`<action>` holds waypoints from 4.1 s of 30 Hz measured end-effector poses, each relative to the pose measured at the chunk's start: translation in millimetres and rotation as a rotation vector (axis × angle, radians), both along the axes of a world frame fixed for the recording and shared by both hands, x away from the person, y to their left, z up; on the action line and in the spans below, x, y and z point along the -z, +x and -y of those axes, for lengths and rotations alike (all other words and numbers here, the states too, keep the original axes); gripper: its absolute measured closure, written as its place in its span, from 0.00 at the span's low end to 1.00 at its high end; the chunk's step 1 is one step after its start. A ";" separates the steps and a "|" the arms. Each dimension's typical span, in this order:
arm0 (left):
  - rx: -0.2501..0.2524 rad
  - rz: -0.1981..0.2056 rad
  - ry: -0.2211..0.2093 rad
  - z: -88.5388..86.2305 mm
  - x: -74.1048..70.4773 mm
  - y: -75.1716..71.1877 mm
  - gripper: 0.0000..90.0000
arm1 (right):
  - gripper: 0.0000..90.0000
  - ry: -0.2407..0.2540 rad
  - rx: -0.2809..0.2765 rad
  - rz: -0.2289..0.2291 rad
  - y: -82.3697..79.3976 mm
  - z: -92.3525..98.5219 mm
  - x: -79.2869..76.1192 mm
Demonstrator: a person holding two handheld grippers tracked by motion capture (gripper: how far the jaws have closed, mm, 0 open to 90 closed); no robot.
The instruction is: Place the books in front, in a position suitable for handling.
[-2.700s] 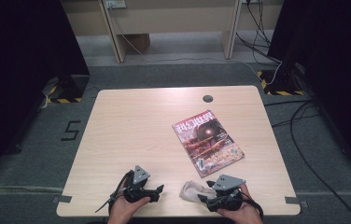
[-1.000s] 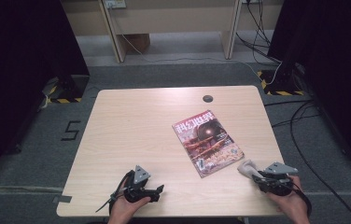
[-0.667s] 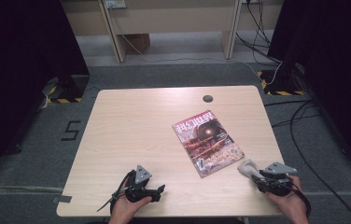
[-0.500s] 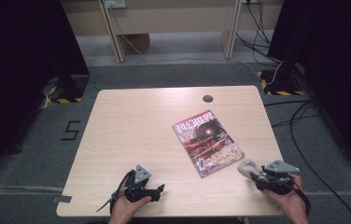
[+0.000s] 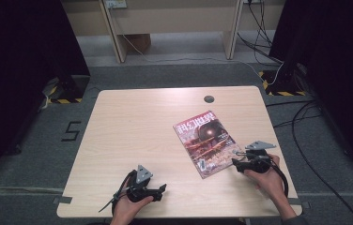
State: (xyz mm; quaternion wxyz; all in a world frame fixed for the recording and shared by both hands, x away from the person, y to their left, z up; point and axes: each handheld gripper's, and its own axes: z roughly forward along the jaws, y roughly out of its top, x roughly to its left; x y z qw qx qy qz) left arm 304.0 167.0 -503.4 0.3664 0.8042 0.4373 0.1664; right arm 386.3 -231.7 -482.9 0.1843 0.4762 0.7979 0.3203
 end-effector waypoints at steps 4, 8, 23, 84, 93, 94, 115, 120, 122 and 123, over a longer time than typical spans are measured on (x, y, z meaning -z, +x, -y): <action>0.004 0.000 0.000 0.6 -0.2 -0.4 0.19 | 0.34 -0.022 0.022 -0.018 12.8 -5.3 -1.1; 0.005 -0.002 0.003 1.0 -0.1 -0.5 0.19 | 0.33 -0.027 0.041 -0.043 20.6 -7.9 2.1; 0.001 0.002 0.002 0.9 -0.4 -1.2 0.19 | 0.29 -0.023 0.019 -0.091 27.9 -14.5 13.2; 0.074 -0.013 0.034 53.1 6.2 35.0 0.26 | 0.35 0.038 -0.181 -0.042 -24.6 -88.2 21.8; 0.114 -0.018 0.051 51.7 5.3 16.0 0.25 | 0.34 0.030 -0.232 -0.049 -49.1 -84.2 21.1; 0.113 -0.018 0.047 51.2 5.4 14.7 0.25 | 0.34 0.031 -0.235 -0.049 -50.8 -83.9 21.2; 0.146 -0.010 0.074 52.5 5.2 -3.5 0.26 | 0.34 0.024 -0.270 -0.060 -69.7 -80.5 20.1; 0.155 -0.011 0.077 53.7 5.0 -10.1 0.26 | 0.33 0.018 -0.280 -0.066 -73.5 -78.7 19.5; 0.160 -0.012 0.076 54.2 4.9 -12.9 0.26 | 0.33 0.015 -0.287 -0.063 -76.0 -77.5 19.6; 0.165 -0.014 0.075 54.2 4.7 -14.0 0.26 | 0.33 0.014 -0.285 -0.065 -77.2 -76.8 19.5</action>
